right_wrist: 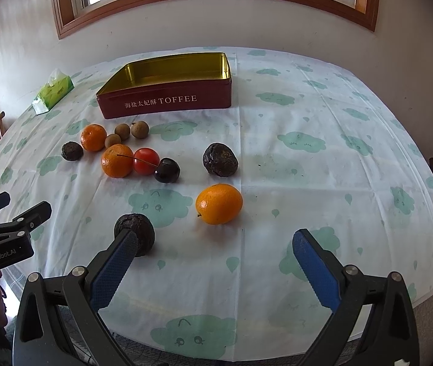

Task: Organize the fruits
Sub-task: 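Move both tools toward the fruits on the table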

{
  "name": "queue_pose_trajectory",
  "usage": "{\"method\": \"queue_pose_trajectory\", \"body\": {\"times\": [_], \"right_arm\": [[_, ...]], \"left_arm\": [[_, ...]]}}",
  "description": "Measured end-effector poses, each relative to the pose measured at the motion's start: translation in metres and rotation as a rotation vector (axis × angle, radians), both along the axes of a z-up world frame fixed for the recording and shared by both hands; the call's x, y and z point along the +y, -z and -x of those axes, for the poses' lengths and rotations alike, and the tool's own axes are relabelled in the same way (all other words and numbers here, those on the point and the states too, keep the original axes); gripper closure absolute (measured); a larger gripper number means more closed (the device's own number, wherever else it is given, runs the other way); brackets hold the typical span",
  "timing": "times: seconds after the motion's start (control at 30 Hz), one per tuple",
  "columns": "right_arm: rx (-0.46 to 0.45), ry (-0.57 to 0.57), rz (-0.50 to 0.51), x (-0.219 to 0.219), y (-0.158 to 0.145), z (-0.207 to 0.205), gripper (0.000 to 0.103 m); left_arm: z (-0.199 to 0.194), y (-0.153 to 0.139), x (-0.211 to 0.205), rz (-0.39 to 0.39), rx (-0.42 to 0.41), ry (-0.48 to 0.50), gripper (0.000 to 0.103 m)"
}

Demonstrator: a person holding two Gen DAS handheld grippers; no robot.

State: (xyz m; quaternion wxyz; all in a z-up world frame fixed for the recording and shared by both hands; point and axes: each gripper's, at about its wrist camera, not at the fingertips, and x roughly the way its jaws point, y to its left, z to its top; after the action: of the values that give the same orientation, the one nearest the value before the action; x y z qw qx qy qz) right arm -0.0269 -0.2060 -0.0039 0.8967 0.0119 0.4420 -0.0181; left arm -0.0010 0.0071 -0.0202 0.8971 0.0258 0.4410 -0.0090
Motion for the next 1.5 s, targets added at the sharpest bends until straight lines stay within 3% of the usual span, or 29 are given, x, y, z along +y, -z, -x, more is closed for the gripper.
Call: {"method": "queue_pose_trajectory", "body": {"times": [0.37, 0.87, 1.5], "right_arm": [[0.011, 0.0, -0.004, 0.0, 0.001, 0.0, 0.002], [0.039, -0.008, -0.011, 0.0, 0.006, -0.004, 0.011], [0.046, -0.011, -0.017, 0.002, 0.008, -0.004, 0.011]], "left_arm": [[-0.002, 0.0, 0.002, 0.002, 0.014, -0.007, 0.0], [-0.005, 0.002, 0.004, 0.007, 0.026, -0.014, 0.0], [-0.009, 0.005, 0.01, 0.027, 0.046, -0.033, 0.0]]}}
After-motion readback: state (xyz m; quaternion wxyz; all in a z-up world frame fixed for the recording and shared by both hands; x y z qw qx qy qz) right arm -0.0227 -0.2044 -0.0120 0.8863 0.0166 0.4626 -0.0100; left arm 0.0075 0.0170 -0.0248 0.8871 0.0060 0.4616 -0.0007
